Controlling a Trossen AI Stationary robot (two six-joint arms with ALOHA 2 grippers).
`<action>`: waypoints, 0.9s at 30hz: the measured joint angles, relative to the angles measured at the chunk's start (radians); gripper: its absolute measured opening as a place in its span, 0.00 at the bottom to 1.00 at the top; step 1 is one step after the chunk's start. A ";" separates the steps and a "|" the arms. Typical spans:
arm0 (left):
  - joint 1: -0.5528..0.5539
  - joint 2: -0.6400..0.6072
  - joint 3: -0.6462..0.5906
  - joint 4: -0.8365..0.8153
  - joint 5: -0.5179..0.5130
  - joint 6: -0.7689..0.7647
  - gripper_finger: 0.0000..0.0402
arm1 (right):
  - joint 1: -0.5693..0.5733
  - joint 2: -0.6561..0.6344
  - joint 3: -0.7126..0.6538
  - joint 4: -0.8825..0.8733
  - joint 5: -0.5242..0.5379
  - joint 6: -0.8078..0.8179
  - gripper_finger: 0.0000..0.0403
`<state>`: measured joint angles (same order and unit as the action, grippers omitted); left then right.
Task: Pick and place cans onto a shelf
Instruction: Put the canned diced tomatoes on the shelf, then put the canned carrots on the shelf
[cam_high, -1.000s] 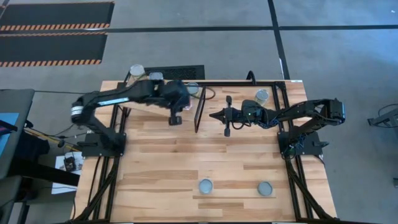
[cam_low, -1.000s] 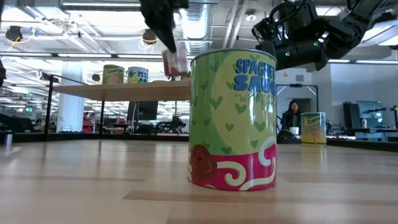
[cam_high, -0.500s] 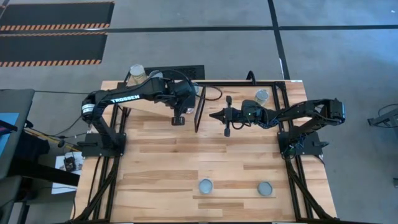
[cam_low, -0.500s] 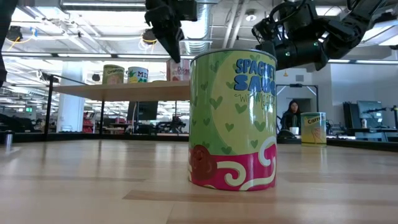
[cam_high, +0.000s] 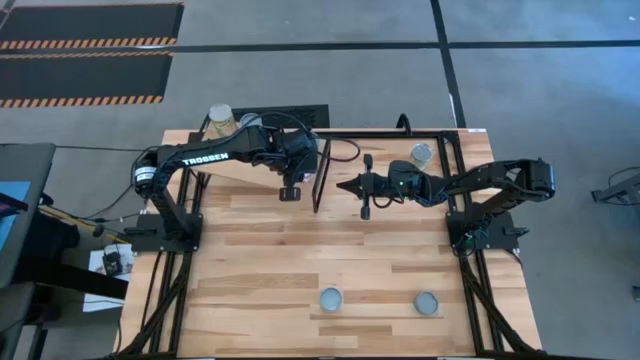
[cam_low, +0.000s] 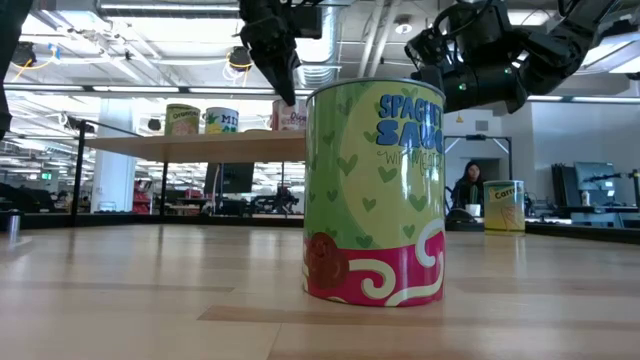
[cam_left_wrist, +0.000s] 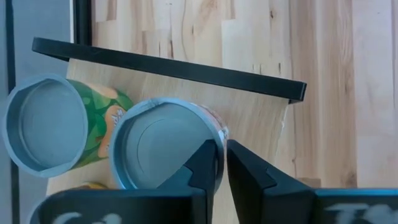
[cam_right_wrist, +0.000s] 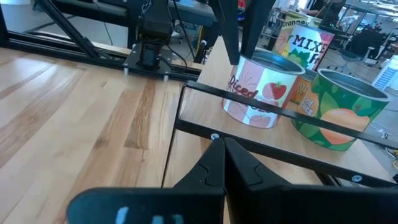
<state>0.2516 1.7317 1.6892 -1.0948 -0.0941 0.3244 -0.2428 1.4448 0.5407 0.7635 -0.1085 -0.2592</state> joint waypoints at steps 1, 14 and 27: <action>0.000 0.000 0.002 -0.002 0.000 -0.001 0.09 | 0.000 0.000 0.000 -0.001 0.000 0.000 0.03; -0.009 -0.050 0.003 -0.006 -0.004 -0.014 0.18 | 0.000 0.000 0.000 -0.002 0.000 -0.001 0.03; -0.054 -0.388 -0.369 0.394 0.095 -0.154 0.05 | 0.000 0.000 0.000 -0.035 0.000 -0.004 0.03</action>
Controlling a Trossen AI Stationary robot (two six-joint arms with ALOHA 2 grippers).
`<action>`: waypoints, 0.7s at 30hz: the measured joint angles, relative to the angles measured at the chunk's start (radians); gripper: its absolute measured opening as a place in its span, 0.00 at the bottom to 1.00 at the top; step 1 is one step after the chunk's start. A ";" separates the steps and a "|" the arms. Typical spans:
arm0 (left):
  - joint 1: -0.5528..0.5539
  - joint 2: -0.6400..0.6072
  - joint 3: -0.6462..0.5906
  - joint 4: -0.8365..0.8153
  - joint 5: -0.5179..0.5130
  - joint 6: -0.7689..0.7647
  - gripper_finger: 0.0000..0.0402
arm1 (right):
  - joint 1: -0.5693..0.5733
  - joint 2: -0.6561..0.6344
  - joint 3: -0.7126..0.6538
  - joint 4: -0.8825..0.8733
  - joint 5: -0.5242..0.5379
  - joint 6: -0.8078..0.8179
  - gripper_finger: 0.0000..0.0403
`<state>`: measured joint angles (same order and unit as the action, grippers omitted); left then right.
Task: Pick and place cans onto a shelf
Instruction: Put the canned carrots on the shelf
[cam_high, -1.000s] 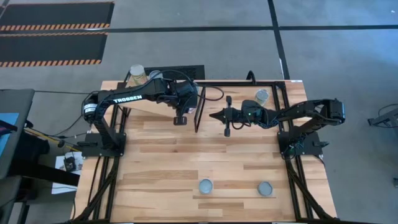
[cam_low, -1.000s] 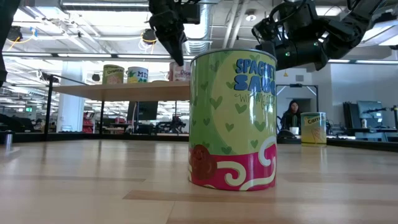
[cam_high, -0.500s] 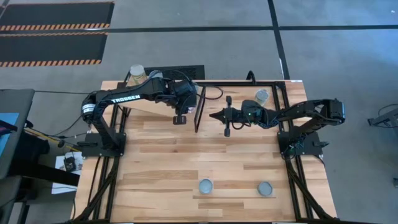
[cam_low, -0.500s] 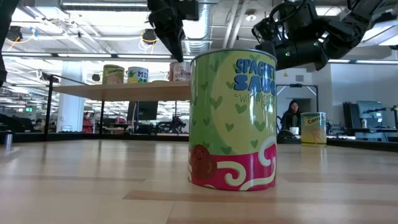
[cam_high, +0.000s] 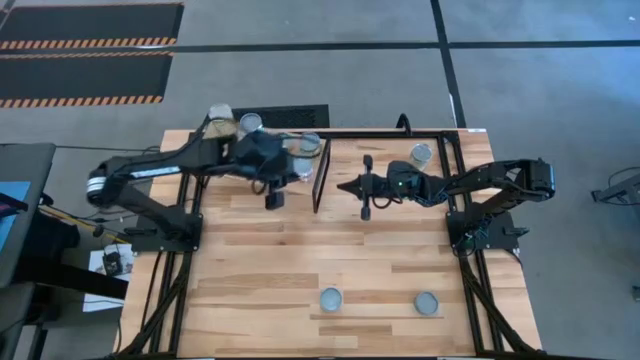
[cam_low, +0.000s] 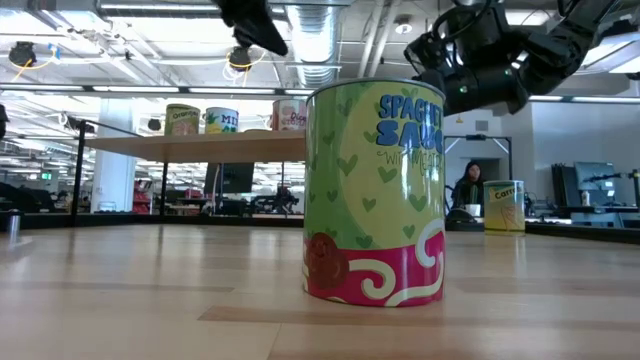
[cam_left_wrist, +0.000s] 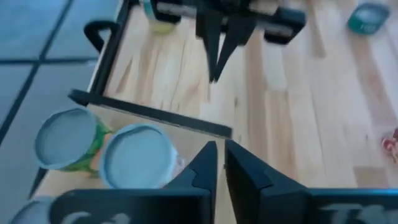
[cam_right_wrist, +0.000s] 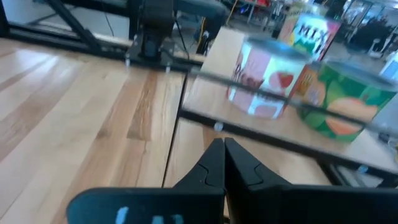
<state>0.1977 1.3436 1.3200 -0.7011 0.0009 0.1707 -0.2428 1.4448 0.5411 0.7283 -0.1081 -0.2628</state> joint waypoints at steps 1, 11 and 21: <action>-0.006 -0.036 -0.058 0.052 0.000 -0.013 0.03 | 0.000 0.000 0.000 -0.014 0.000 0.005 0.03; -0.083 -0.292 -0.554 0.568 -0.014 -0.096 0.01 | 0.006 0.000 0.000 -0.047 0.000 0.085 0.03; -0.095 -0.357 -0.899 1.030 0.040 -0.064 0.00 | 0.024 0.000 0.000 -0.074 0.001 0.297 0.06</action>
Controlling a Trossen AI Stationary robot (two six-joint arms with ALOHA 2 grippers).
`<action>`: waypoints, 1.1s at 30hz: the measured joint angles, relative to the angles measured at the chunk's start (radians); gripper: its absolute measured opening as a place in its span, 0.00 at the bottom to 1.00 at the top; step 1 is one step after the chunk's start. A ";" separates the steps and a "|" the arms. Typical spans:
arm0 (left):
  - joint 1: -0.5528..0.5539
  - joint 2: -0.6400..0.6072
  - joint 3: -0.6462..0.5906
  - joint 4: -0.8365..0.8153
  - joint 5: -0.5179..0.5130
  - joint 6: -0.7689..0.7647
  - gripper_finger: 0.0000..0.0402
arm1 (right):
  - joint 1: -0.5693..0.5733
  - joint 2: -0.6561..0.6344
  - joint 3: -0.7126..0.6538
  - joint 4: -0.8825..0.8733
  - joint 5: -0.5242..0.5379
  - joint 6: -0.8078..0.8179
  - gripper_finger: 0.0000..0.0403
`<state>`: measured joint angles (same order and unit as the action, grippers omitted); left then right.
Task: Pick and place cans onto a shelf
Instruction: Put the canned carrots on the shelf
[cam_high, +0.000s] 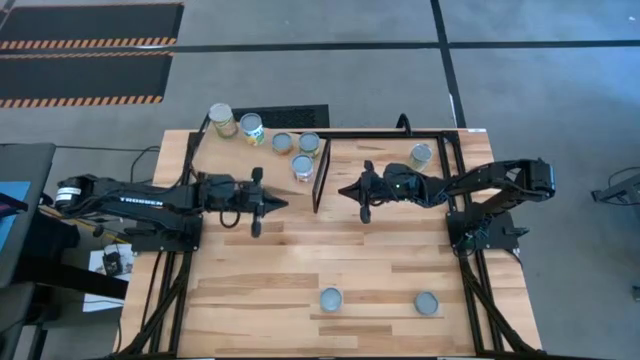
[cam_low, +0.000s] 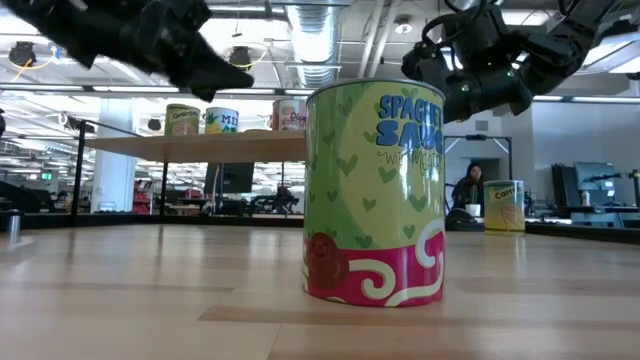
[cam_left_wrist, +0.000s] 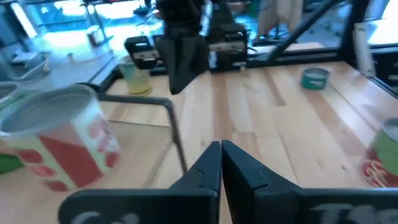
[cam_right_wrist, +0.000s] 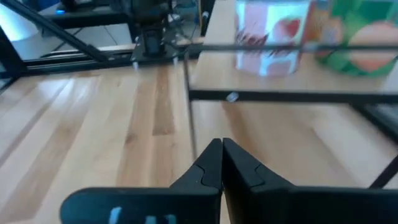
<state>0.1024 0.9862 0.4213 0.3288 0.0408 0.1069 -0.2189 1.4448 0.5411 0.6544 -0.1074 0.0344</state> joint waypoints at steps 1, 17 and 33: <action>0.001 0.000 -0.026 0.041 0.010 0.006 0.00 | 0.008 0.000 0.000 -0.010 0.000 0.018 0.07; 0.088 0.000 -0.215 0.366 0.214 -0.011 0.00 | 0.101 -0.243 0.237 -1.168 0.497 0.292 0.06; 0.088 0.001 -0.215 0.327 0.216 0.015 0.00 | -0.371 -0.262 0.339 -1.583 0.514 0.148 0.48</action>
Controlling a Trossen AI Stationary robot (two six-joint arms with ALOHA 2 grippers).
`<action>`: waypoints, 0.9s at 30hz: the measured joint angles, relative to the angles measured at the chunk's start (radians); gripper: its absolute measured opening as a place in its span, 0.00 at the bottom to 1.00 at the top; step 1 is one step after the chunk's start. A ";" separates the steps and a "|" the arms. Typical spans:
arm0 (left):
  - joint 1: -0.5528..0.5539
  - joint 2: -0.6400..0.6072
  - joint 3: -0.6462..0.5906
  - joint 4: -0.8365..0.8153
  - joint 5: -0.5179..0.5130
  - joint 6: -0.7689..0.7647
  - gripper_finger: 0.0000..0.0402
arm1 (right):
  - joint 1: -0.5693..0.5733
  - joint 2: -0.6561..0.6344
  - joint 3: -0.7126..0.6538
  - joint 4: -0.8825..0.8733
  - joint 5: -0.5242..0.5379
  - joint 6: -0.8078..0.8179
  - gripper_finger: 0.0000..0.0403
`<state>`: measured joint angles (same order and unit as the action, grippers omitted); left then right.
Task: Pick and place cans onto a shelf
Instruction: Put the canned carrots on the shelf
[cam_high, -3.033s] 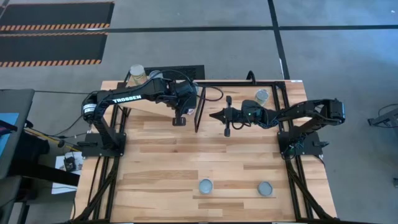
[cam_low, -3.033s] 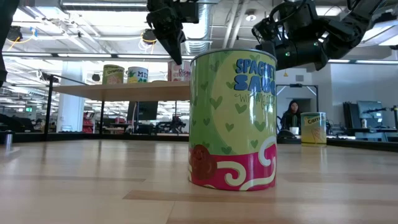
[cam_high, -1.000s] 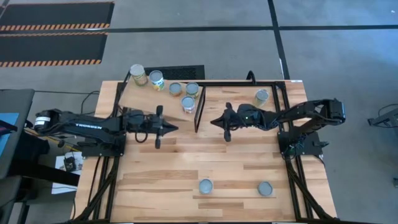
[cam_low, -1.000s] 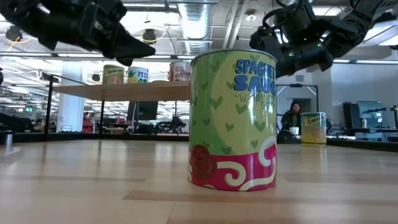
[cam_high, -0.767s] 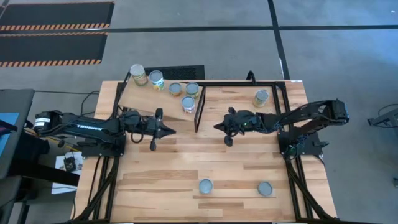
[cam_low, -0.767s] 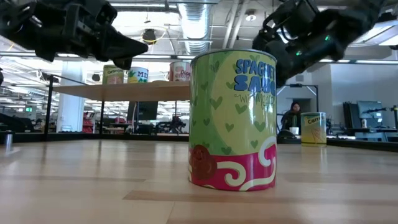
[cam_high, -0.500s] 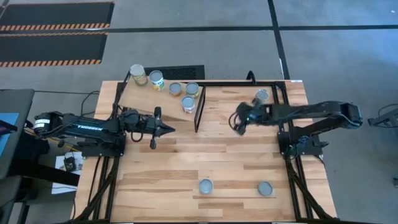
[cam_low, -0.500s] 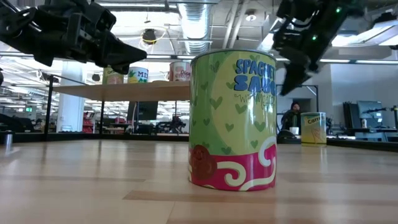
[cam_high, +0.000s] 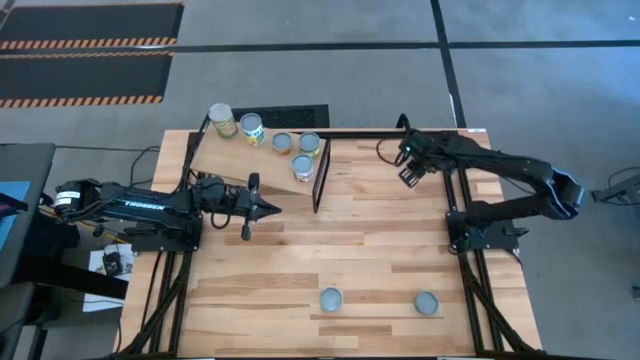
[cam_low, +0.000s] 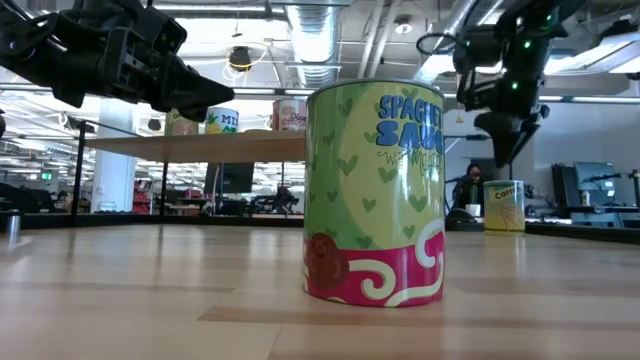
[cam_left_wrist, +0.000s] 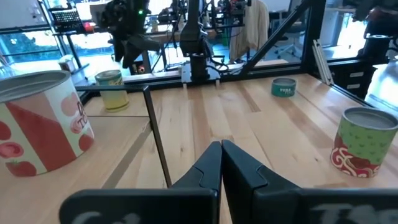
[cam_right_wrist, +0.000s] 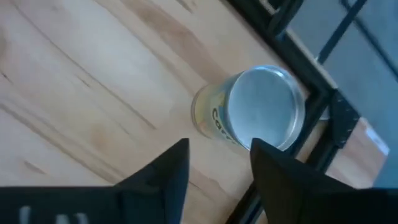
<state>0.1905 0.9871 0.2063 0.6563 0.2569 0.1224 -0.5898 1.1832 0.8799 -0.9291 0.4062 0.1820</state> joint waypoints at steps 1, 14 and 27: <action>0.000 0.000 0.000 -0.002 0.000 0.000 0.00 | -0.023 0.007 0.000 0.003 -0.022 -0.017 0.50; 0.000 0.000 0.000 -0.018 -0.001 0.001 0.00 | -0.173 0.148 0.000 0.099 -0.083 -0.189 0.45; 0.000 0.000 0.000 -0.018 -0.001 -0.012 0.00 | -0.165 0.197 0.005 0.094 -0.085 -0.246 0.04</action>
<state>0.1905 0.9871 0.2066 0.6380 0.2558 0.1104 -0.7552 1.3803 0.8852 -0.8353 0.3213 -0.0637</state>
